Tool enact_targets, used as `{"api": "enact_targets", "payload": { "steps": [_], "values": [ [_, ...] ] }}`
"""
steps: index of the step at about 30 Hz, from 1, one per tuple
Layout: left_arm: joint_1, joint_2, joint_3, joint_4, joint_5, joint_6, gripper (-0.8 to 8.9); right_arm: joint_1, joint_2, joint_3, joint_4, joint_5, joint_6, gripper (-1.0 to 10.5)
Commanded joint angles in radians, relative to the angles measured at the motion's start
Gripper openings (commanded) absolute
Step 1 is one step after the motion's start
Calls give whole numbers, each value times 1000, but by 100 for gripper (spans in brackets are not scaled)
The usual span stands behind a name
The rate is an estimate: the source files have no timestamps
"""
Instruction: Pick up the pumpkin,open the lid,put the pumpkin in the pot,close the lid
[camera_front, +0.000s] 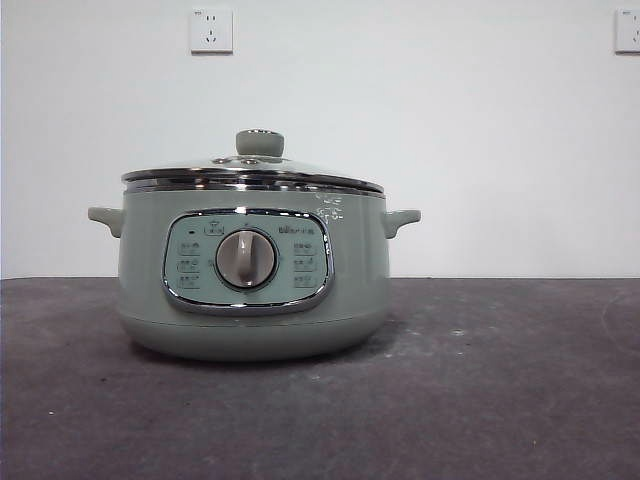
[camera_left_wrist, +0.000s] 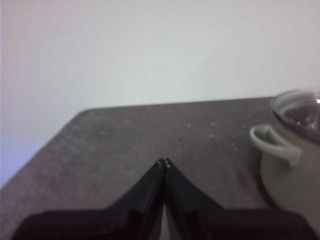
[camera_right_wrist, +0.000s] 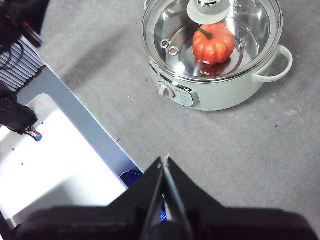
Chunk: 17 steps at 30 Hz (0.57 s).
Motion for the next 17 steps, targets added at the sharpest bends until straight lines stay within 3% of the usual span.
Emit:
{"api": "enact_targets", "payload": {
  "steps": [1, 17],
  "values": [
    [4, -36, -43, 1, -5, -28, -4, 1, -4, 0, -12, 3, 10, -1],
    [3, -40, -114, -77, 1, -78, -4, 1, -5, 0, -12, 2, 9, -1]
  ]
}}
